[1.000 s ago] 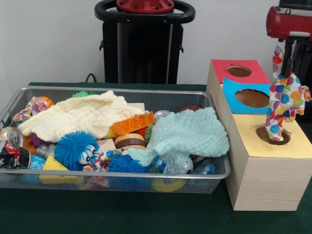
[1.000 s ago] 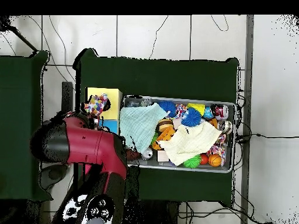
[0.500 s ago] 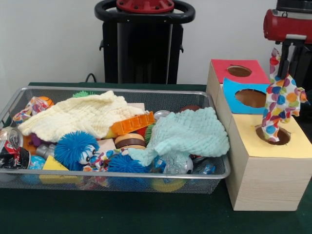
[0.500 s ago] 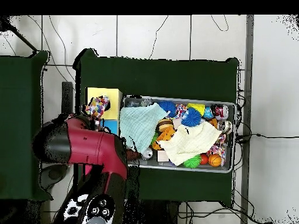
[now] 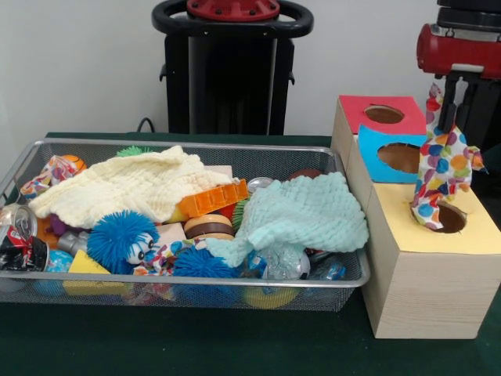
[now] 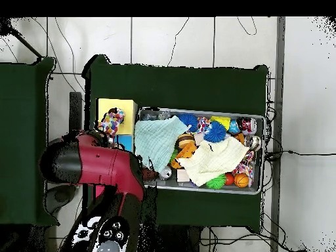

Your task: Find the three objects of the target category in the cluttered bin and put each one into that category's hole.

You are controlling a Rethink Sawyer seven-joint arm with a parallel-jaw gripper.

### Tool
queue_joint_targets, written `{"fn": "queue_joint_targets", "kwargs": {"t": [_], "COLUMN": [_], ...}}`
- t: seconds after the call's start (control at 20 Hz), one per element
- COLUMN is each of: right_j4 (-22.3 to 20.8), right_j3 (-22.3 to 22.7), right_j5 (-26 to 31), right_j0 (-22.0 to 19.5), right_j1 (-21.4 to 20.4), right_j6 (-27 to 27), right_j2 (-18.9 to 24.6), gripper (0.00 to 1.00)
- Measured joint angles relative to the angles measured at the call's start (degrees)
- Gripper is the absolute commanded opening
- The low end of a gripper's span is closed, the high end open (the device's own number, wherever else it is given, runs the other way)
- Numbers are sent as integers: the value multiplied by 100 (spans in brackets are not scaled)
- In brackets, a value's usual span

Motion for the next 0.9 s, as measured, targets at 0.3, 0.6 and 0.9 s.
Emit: {"fn": "queue_joint_targets", "kwargs": {"t": [0.3, 0.6, 0.9], "right_j4": [5, 44, 93], "right_j3": [0, 1, 1], "right_j5": [0, 0, 0], "right_j0": [9, 59, 107], "right_j1": [31, 45, 52], "right_j6": [0, 0, 0], "right_j2": [2, 2, 17], "gripper": [0, 0, 0]}}
